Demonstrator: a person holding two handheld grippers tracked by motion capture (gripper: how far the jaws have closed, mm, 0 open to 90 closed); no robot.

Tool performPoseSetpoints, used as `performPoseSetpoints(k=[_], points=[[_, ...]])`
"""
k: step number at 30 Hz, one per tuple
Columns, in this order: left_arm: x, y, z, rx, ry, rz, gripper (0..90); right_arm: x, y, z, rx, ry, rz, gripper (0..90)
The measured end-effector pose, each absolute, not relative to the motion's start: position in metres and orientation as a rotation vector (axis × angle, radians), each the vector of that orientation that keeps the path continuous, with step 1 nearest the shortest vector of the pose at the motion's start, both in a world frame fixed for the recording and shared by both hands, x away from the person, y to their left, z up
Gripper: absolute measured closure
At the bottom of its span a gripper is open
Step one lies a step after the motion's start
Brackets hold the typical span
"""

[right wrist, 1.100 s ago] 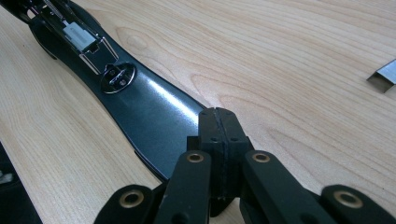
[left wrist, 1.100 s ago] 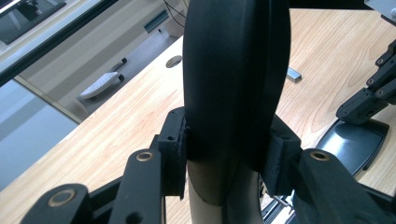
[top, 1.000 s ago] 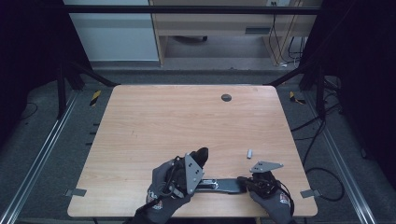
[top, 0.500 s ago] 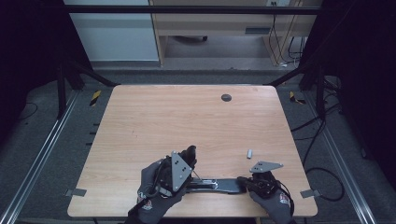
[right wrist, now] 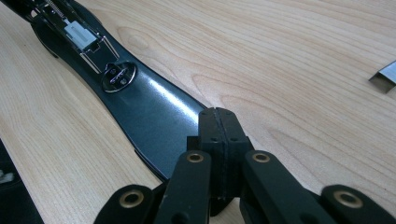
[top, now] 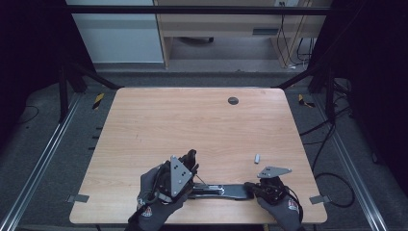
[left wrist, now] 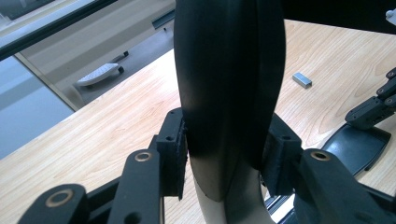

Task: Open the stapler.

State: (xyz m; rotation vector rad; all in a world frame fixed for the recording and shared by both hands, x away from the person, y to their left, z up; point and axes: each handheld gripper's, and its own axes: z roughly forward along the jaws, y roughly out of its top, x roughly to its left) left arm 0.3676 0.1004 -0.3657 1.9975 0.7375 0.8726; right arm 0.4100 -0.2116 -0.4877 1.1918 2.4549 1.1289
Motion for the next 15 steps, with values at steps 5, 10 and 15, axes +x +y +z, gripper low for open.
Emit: performPoseSetpoints(k=[5, 10, 15], points=[[0.368, 0.106, -0.365, 1.99, 0.751, 0.861, 57.4, 0.41, -0.212, -0.488, 1.191, 2.454, 1.129, 90.0], [0.368, 0.111, -0.365, 1.98, 0.764, 0.851, 57.2, 0.41, -0.212, -0.488, 1.194, 2.454, 1.131, 90.0], [0.368, 0.115, -0.365, 1.974, 0.768, 0.847, 57.1, 0.41, -0.212, -0.488, 1.192, 2.455, 1.13, 90.0]])
